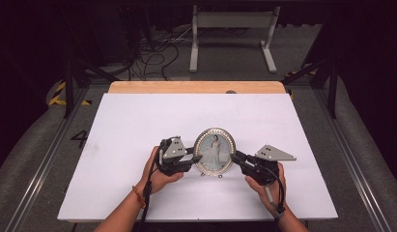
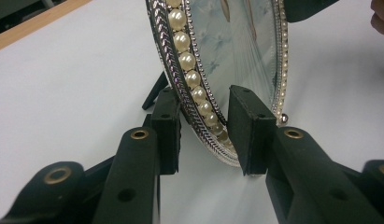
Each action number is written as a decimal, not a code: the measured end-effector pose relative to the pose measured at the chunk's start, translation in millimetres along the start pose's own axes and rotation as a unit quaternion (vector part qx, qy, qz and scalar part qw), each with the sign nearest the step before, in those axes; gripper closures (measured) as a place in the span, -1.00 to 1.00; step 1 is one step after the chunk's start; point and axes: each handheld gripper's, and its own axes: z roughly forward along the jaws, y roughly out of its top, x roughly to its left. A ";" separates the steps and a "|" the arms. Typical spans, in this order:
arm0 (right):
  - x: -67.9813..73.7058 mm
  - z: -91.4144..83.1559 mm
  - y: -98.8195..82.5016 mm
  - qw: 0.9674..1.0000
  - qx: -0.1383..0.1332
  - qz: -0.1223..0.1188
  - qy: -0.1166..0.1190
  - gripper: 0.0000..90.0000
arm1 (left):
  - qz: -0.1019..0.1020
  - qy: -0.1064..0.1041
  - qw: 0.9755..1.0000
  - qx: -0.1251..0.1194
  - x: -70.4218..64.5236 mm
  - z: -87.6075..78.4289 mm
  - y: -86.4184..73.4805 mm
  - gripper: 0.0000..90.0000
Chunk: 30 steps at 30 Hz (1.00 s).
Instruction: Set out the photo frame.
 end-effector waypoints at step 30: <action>8.2 4.3 1.9 1.000 0.001 -0.012 0.000 0.72 | 0.017 0.040 0.999 0.001 -3.0 -5.8 -0.4 0.42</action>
